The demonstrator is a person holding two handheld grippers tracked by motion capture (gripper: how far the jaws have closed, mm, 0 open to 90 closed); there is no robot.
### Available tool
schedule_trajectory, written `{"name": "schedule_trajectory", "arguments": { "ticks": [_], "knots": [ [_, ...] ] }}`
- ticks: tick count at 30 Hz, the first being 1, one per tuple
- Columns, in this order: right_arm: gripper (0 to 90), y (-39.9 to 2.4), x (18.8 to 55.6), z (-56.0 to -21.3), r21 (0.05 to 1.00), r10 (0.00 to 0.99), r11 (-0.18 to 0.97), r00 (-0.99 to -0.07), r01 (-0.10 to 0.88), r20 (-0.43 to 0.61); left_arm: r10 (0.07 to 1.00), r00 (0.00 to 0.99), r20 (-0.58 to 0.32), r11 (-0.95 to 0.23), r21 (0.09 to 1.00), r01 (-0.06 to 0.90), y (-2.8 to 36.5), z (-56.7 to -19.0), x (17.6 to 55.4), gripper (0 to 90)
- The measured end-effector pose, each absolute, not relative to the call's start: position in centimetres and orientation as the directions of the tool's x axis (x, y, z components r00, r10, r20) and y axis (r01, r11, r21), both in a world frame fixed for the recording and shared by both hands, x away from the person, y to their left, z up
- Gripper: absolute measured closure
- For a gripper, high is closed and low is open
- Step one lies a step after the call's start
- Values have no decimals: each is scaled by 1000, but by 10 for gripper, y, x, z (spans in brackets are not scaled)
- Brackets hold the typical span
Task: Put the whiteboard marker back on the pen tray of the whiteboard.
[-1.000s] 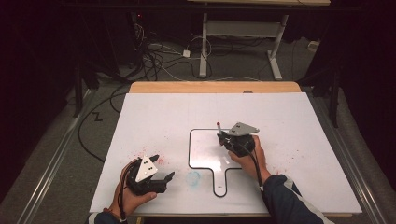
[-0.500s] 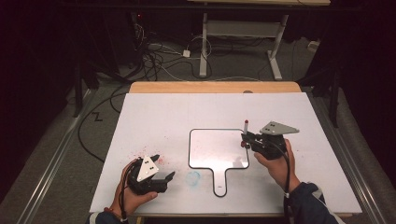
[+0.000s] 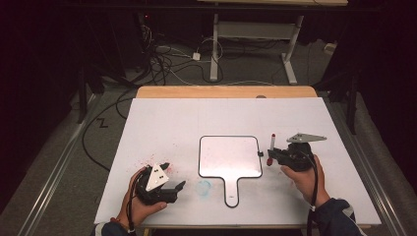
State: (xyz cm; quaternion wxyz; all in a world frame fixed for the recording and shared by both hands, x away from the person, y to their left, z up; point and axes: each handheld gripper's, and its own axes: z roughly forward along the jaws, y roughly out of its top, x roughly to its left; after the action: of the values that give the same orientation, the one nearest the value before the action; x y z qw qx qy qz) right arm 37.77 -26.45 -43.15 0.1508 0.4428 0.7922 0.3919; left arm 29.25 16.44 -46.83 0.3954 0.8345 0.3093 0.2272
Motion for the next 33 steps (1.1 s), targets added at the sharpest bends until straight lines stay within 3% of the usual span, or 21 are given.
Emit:
{"name": "schedule_trajectory", "arguments": {
  "ticks": [10,18,24,28,33],
  "knots": [
    [815,-263,389,-443,734,797,228,-556,639,237,678,720,146,-516,792,325,159,-469,293,198],
    [773,-254,398,-446,688,810,235,-530,687,253,674,723,148,-524,786,328,157,-470,292,197],
    [782,-245,406,-463,688,822,281,-538,669,187,668,730,148,-532,780,329,157,-471,292,197],
    [728,-236,402,-462,691,818,357,-568,628,94,666,732,145,-533,778,332,158,-471,292,197],
    [742,-229,399,-457,705,810,412,-586,577,7,662,735,147,-538,776,329,157,-471,291,197]
  ]
}}
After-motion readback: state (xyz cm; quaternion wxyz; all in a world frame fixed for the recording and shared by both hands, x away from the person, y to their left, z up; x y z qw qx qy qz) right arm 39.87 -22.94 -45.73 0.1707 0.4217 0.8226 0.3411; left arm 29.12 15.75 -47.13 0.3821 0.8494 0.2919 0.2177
